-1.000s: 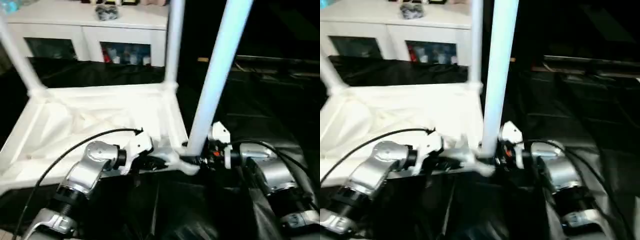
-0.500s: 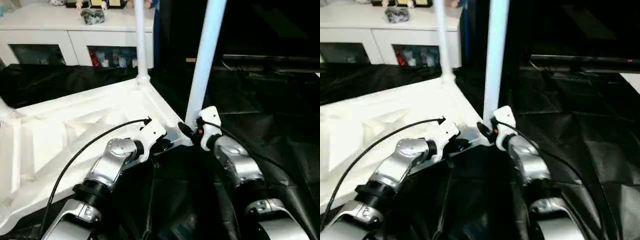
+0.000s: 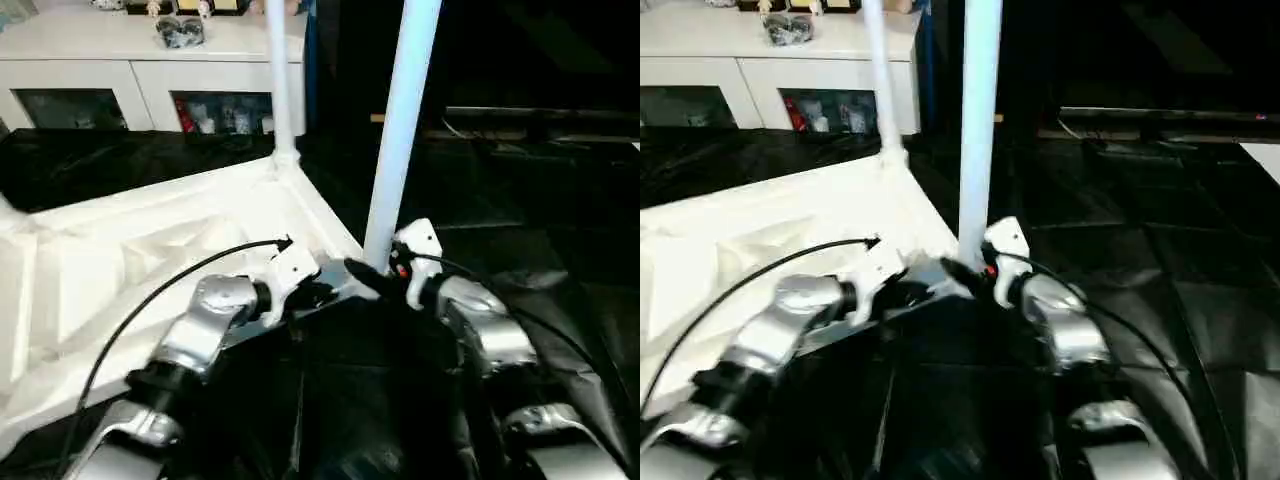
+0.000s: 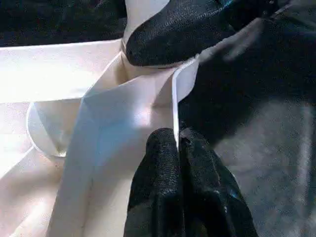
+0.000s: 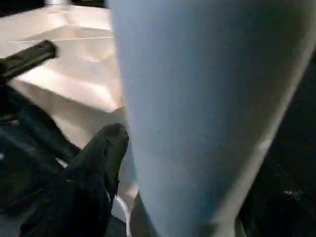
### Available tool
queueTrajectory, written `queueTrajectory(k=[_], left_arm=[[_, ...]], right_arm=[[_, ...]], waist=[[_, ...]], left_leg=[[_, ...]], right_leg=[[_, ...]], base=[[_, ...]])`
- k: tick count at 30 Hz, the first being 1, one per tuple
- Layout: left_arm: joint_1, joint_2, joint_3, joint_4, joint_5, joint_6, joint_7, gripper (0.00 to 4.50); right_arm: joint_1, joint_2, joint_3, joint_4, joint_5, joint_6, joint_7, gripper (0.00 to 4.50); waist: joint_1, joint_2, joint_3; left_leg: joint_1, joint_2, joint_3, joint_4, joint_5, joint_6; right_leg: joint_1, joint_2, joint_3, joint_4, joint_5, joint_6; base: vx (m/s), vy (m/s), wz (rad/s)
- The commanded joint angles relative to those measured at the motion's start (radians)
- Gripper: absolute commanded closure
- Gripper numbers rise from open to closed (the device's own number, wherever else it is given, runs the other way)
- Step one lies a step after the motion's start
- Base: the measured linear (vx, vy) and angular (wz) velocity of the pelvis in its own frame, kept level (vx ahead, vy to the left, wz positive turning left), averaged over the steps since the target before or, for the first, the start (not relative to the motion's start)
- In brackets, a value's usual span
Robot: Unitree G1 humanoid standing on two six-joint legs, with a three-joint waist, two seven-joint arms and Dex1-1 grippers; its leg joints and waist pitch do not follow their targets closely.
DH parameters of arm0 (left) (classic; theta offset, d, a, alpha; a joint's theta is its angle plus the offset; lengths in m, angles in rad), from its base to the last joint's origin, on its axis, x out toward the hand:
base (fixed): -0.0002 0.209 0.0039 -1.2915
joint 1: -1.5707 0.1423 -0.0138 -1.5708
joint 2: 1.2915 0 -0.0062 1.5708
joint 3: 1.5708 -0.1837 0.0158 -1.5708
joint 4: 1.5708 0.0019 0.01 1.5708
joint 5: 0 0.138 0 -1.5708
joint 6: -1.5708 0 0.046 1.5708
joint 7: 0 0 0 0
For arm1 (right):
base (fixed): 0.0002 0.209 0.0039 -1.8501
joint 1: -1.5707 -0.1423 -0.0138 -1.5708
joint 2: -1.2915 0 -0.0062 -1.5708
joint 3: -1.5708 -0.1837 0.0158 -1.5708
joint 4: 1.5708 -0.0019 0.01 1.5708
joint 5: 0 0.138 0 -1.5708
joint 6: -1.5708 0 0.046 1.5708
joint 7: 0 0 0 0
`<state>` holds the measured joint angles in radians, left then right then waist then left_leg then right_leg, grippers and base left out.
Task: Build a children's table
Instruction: Rotate leg to tighten
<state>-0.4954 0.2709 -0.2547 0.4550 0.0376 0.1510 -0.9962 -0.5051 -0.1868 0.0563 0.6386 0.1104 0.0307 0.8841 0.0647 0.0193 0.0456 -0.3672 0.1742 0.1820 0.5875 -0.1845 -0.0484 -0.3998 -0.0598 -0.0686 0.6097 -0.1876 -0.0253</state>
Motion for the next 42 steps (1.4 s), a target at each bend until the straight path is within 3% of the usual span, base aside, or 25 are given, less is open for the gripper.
queueTrajectory(k=[1,7,11,13,19,28,31,32,34,36,42], left_arm=[[-0.01,-0.011,-0.009,-0.054,-0.052,-0.049,-0.042,4.5],[0.009,0.028,-0.003,-0.098,-0.093,-0.034,-0.126,4.5],[0.015,0.038,-0.003,-0.108,-0.101,-0.027,-0.147,4.5],[0.032,0.066,-0.004,-0.135,-0.119,-0.011,-0.195,4.5],[0.052,0.097,-0.002,-0.167,-0.135,0.014,-0.238,4.5],[0.041,0.07,0.005,-0.138,-0.108,-0.005,-0.16,4.5],[0.002,0.007,0.02,-0.069,-0.055,-0.012,0.001,4.5],[-0.014,-0.016,0.024,-0.047,-0.041,-0.009,0.051,4.5],[-0.024,-0.034,0.023,-0.033,-0.032,-0.005,0.083,4.5],[-0.05,-0.084,0.018,-0.003,-0.01,0.01,0.164,4.5],[-0.09,-0.166,-0.004,0.04,0.03,0.028,0.278,4.5]], right_arm=[[0.036,-0.003,0.108,-0.025,0.014,0.024,0.16,1.35],[0.072,-0.079,0.135,-0.086,0.038,0.061,0.332,1.35],[0.079,-0.097,0.143,-0.097,0.04,0.066,0.361,1.35],[0.09,-0.134,0.152,-0.106,0.039,0.075,0.403,1.59],[0.099,-0.165,0.161,-0.121,0.044,0.097,0.458,2.06],[0.112,-0.145,0.173,-0.142,0.045,0.114,0.426,2.36],[0.101,-0.064,0.135,-0.075,0.005,0.067,0.223,2.39],[0.09,-0.03,0.119,-0.036,-0.012,0.057,0.129,2.4],[0.081,-0.002,0.107,-0.006,-0.027,0.05,0.05,2.46],[0.051,0.07,0.074,0.058,-0.043,0.067,-0.132,2.48],[-0.01,0.181,0.037,0.132,-0.053,0.093,-0.367,2.5]], waist=[[0.008,-0.002,-0.055],[0.03,-0.005,-0.052],[0.032,-0.006,-0.052],[0.034,-0.011,-0.052],[0.037,-0.008,-0.053],[0.038,-0.01,-0.051],[0.033,-0.011,-0.047],[0.03,-0.011,-0.048],[0.022,-0.011,-0.046],[0.013,-0.009,-0.044],[-0.007,-0.007,-0.043]], left_leg=[[0.008,0.063,-0.024,-0.069,-0.217,0.068],[0.009,0.067,-0.021,-0.07,-0.226,0.073],[0.012,0.066,-0.023,-0.071,-0.236,0.059],[0.008,0.066,-0.024,-0.071,-0.226,0.058],[0.008,0.067,-0.022,-0.07,-0.206,0.07],[0.011,0.066,-0.023,-0.071,-0.219,0.06],[0.015,0.061,-0.024,-0.072,-0.252,0.035],[0.013,0.059,-0.027,-0.074,-0.251,0.024],[0.017,0.058,-0.029,-0.076,-0.275,0.013],[0.013,0.058,-0.033,-0.078,-0.288,0.004],[0.021,0.054,-0.037,-0.078,-0.346,-0.005]], right_leg=[[0.047,-0.092,0.056,-0.083,-0.221,-0.216],[0.046,-0.093,0.056,-0.086,-0.283,-0.201],[0.043,-0.094,0.056,-0.089,-0.31,-0.194],[0.048,-0.095,0.056,-0.087,-0.305,-0.191],[0.045,-0.094,0.056,-0.084,-0.273,-0.202],[0.042,-0.094,0.056,-0.089,-0.314,-0.185],[0.037,-0.096,0.056,-0.1,-0.383,-0.167],[0.041,-0.098,0.055,-0.1,-0.412,-0.157],[0.037,-0.097,0.054,-0.105,-0.452,-0.142],[0.039,-0.098,0.053,-0.108,-0.48,-0.13],[0.029,-0.097,0.05,-0.117,-0.537,-0.11]], base=[[0.0,0.0,0.0],[0.0,0.0,0.0],[0.0,0.0,0.0],[0.0,0.0,0.0],[0.0,0.0,0.0],[0.0,0.0,0.0],[0.0,0.0,0.0],[0.0,0.0,0.0],[0.0,0.0,0.0],[0.0,0.0,0.0],[0.0,0.0,0.0]])
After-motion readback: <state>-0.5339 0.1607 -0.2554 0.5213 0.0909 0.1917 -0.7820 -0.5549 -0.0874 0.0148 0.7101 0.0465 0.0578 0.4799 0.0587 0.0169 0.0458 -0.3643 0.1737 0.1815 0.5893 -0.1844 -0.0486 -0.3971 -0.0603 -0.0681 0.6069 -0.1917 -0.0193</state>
